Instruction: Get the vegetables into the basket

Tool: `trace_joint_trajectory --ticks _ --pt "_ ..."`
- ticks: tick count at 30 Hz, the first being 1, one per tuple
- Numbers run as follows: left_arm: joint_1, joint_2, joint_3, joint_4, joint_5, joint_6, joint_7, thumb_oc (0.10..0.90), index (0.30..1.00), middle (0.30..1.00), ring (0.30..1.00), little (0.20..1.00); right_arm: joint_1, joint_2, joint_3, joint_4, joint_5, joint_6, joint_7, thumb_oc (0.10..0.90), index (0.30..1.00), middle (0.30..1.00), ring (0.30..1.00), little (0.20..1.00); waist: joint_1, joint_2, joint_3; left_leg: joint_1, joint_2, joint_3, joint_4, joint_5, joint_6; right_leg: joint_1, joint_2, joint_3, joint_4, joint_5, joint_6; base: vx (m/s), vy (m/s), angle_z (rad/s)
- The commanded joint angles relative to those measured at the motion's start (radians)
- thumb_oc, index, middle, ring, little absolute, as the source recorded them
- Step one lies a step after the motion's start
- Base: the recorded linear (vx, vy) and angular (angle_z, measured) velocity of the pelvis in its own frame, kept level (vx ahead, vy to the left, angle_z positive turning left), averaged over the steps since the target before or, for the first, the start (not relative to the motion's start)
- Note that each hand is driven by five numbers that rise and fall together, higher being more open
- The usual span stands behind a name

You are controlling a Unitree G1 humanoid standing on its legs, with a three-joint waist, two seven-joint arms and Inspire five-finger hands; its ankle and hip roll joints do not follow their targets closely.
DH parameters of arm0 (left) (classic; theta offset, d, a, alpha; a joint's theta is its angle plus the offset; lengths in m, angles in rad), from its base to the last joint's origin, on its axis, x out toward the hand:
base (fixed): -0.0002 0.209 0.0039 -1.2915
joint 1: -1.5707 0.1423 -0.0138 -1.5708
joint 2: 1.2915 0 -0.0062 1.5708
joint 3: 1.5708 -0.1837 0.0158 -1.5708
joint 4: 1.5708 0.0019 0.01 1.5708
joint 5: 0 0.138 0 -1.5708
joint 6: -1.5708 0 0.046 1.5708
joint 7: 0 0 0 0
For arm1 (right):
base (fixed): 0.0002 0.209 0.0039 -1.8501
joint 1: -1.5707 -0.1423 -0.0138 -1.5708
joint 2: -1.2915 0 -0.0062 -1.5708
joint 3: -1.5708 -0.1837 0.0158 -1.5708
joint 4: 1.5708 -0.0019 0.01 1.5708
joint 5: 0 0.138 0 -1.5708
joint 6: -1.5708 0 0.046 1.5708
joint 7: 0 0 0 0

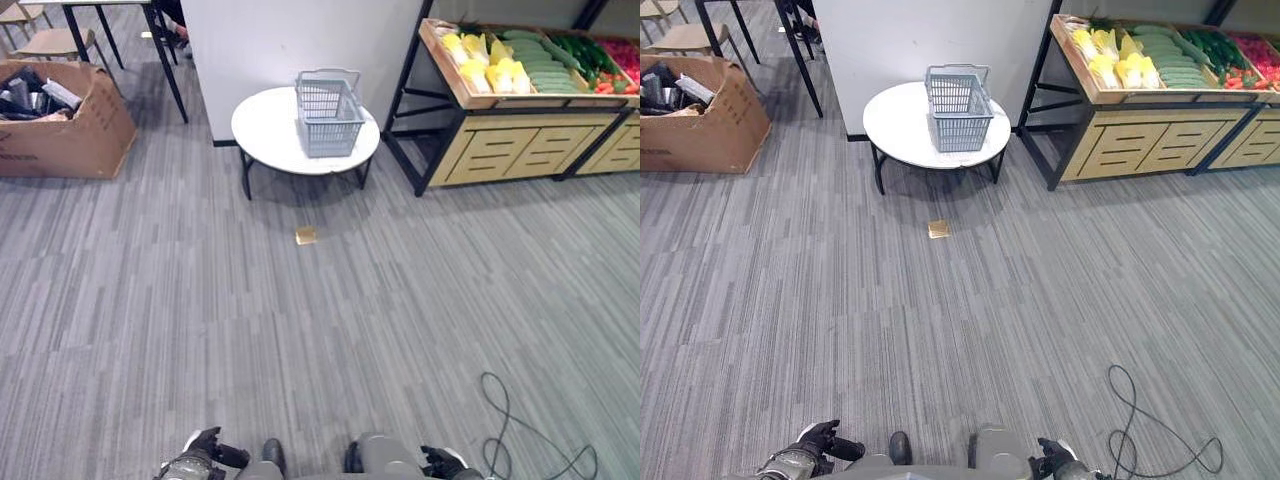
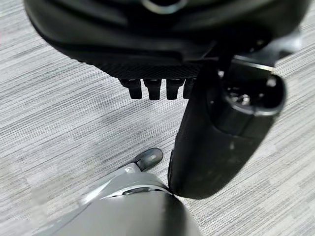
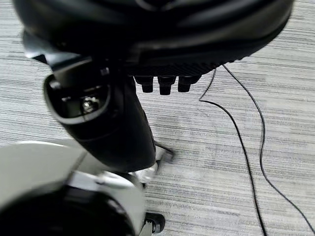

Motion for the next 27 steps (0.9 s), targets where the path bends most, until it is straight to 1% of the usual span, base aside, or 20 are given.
trace_joint_trajectory --ticks 1,3,5,7,8,9,10,13,14,15,16,18,19,20,22,23,24,25,26,27 --pt "0.06 -0.021 -0.008 0.035 0.069 0.008 -0.019 0.9 1.0 1.0 1.0 1.0 -0.005 0.033 0.026 -0.013 -0.017 -0.004 0.019 0.9 1.0 1.0 1.0 1.0 -0.034 -0.02 0.016 0.051 -0.052 -0.067 0.081 -0.039 -0.024 0.027 -0.023 0.001 -0.166 0.274 0.003 0.51 -0.134 0.23" --pt "0.066 -0.023 -0.002 0.039 0.071 0.008 -0.022 0.9 1.0 1.0 1.0 1.0 0.004 0.028 0.027 -0.015 -0.027 -0.003 0.026 0.9 1.0 1.0 1.0 1.0 -0.04 -0.02 0.007 0.08 -0.049 -0.086 0.102 -0.043 -0.036 0.024 -0.02 0.006 -0.189 0.31 0.01 0.39 -0.117 0.52" --pt "0.072 -0.025 0.001 0.04 0.071 0.008 -0.024 0.9 1.0 1.0 1.0 1.0 0.011 0.024 0.026 -0.013 -0.03 -0.003 0.03 0.9 1.0 1.0 1.0 1.0 -0.041 -0.017 0.001 0.097 -0.046 -0.095 0.107 -0.052 -0.04 0.028 -0.019 -0.001 -0.173 0.311 0.009 0.29 -0.12 0.29" --pt "0.081 -0.028 0.002 0.042 0.071 0.009 -0.027 0.9 1.0 1.0 1.0 1.0 0.018 0.016 0.022 -0.004 -0.033 -0.002 0.031 0.9 1.0 1.0 1.0 1.0 -0.041 -0.013 -0.013 0.117 -0.036 -0.109 0.127 -0.063 -0.052 0.045 -0.007 -0.002 -0.171 0.301 -0.004 0.36 -0.21 0.03" --pt "0.084 -0.028 0.009 0.048 0.065 0.012 -0.025 0.9 1.0 1.0 1.0 1.0 0.016 0.012 0.026 -0.007 -0.032 -0.005 0.031 0.9 1.0 1.0 1.0 1.0 -0.044 -0.005 -0.023 0.119 -0.015 -0.113 0.174 -0.044 -0.072 0.059 0.017 -0.009 -0.156 0.286 -0.025 0.19 -0.147 0.09" --pt "0.084 -0.028 0.009 0.048 0.065 0.012 -0.025 0.9 1.0 1.0 1.0 1.0 0.016 0.012 0.026 -0.007 -0.032 -0.005 0.031 0.9 1.0 1.0 1.0 1.0 -0.044 -0.005 -0.023 0.118 -0.014 -0.113 0.175 -0.045 -0.072 0.059 0.018 -0.01 -0.156 0.286 -0.025 0.35 -0.268 -0.01" --pt "0.089 -0.027 0.016 0.046 0.051 0.011 -0.026 0.9 1.0 1.0 1.0 1.0 0.019 0.009 0.029 -0.011 -0.032 -0.008 0.034 0.9 1.0 1.0 1.0 1.0 -0.045 0.003 -0.031 0.118 0.002 -0.128 0.23 -0.017 -0.088 0.066 0.037 -0.017 -0.139 0.26 -0.044 0.26 -0.216 -0.02" --pt "0.08 -0.029 0.015 0.033 0.034 0.012 -0.017 0.9 1.0 1.0 1.0 1.0 0.013 -0.007 0.023 -0.011 -0.015 -0.011 0.021 0.9 1.0 1.0 1.0 1.0 -0.046 0.007 -0.018 0.031 0.042 -0.129 0.441 0.088 -0.119 0.108 0.055 -0.023 -0.115 0.2 -0.095 0.26 -0.221 0.14" --pt "0.08 -0.03 0.015 0.033 0.034 0.012 -0.017 0.9 1.0 1.0 1.0 1.0 0.012 -0.007 0.023 -0.011 -0.015 -0.011 0.021 0.9 1.0 1.0 1.0 1.0 -0.047 0.008 -0.018 0.029 0.043 -0.13 0.445 0.086 -0.12 0.107 0.056 -0.025 -0.114 0.199 -0.096 0.33 -0.209 0.09" --pt "0.077 -0.03 0.02 0.023 0.007 0.012 -0.005 0.9 1.0 1.0 1.0 1.0 0.016 -0.018 0.016 0.005 -0.012 -0.011 0.016 0.9 1.0 1.0 1.0 1.0 -0.035 0.009 -0.013 -0.025 0.051 -0.111 0.486 0.136 -0.115 0.154 0.06 -0.03 -0.113 0.165 -0.113 0.24 -0.127 0.04" --pt "0.077 -0.03 0.02 0.023 0.007 0.012 -0.005 0.9 1.0 1.0 1.0 1.0 0.016 -0.018 0.016 0.005 -0.012 -0.011 0.016 0.9 1.0 1.0 1.0 1.0 -0.034 0.01 -0.012 -0.024 0.052 -0.111 0.489 0.133 -0.115 0.156 0.061 -0.03 -0.112 0.164 -0.113 0.32 -0.151 0.08" --pt "0.069 -0.03 0.014 0.012 0.002 0.007 0.004 0.9 1.0 1.0 1.0 1.0 0.017 -0.023 0.005 0.019 -0.011 -0.008 0.004 0.9 1.0 1.0 1.0 1.0 -0.023 0.003 0.002 -0.106 0.049 -0.075 0.454 0.101 -0.097 0.189 0.048 -0.027 -0.118 0.147 -0.109 0.24 -0.031 0.18" --pt "0.065 -0.029 0.012 0.007 0.003 0.004 0.011 0.9 1.0 1.0 1.0 1.0 0.015 -0.031 0.002 0.025 -0.012 -0.005 -0.001 0.9 1.0 1.0 1.0 1.0 -0.011 0.004 0.009 -0.169 0.046 -0.047 0.356 0.067 -0.083 0.217 0.041 -0.019 -0.132 0.128 -0.097 0.34 0.031 0.2" --pt "0.066 -0.029 0.01 0.004 0.003 0.001 0.017 0.9 1.0 1.0 1.0 1.0 0.015 -0.034 0.003 0.026 -0.017 -0.005 -0.006 0.9 1.0 1.0 1.0 1.0 -0.004 0.009 0.009 -0.207 0.046 -0.044 0.292 0.07 -0.082 0.23 0.042 -0.012 -0.139 0.119 -0.094 0.37 0.086 0.19" --pt "0.07 -0.032 0.011 0.001 -0.003 -0.002 0.021 0.9 1.0 1.0 1.0 1.0 0.019 -0.033 0.005 0.03 -0.025 -0.003 -0.011 0.9 1.0 1.0 1.0 1.0 0.015 0.026 0.013 -0.236 0.04 -0.061 0.186 0.116 -0.09 0.264 0.054 0.005 -0.148 0.099 -0.091 0.3 0.113 -0.03" --pt "0.071 -0.036 0.011 0.001 -0.001 -0.005 0.022 0.9 1.0 1.0 1.0 1.0 0.021 -0.032 0.005 0.037 -0.032 -0.003 -0.014 0.9 1.0 1.0 1.0 1.0 0.027 0.045 0.011 -0.271 0.046 -0.074 0.119 0.185 -0.1 0.286 0.07 0.016 -0.152 0.083 -0.092 0.22 0.086 -0.22" --pt "0.072 -0.036 0.011 0.001 -0.001 -0.005 0.023 0.9 1.0 1.0 1.0 1.0 0.021 -0.032 0.005 0.037 -0.032 -0.003 -0.014 0.9 1.0 1.0 1.0 1.0 0.027 0.043 0.015 -0.262 0.043 -0.074 0.11 0.189 -0.101 0.291 0.067 0.015 -0.151 0.079 -0.092 0.43 0.163 -0.43" --pt "0.081 -0.035 0.013 0.0 -0.002 -0.008 0.021 0.9 1.0 1.0 1.0 1.0 0.027 -0.035 0.001 0.038 -0.038 -0.006 -0.014 0.9 1.0 1.0 1.0 1.0 0.044 0.055 0.009 -0.284 0.046 -0.084 0.027 0.228 -0.109 0.34 0.074 0.043 -0.159 0.057 -0.088 0.3 0.107 -0.54" --pt "0.081 -0.035 0.013 0.0 -0.002 -0.008 0.021 0.9 1.0 1.0 1.0 1.0 0.027 -0.034 0.001 0.038 -0.038 -0.006 -0.014 0.9 1.0 1.0 1.0 1.0 0.045 0.052 0.012 -0.275 0.043 -0.081 0.021 0.229 -0.108 0.346 0.071 0.044 -0.159 0.055 -0.087 0.63 0.279 -0.95" --pt "0.092 -0.04 0.014 0.005 0.0 -0.007 0.011 0.9 1.0 1.0 1.0 1.0 0.036 -0.033 -0.013 0.047 -0.044 -0.005 -0.01 0.9 1.0 1.0 1.0 1.0 0.049 0.058 -0.001 -0.254 0.062 -0.028 0.009 0.249 -0.106 0.38 0.073 0.066 -0.133 0.022 -0.083 0.44 0.248 -0.85"
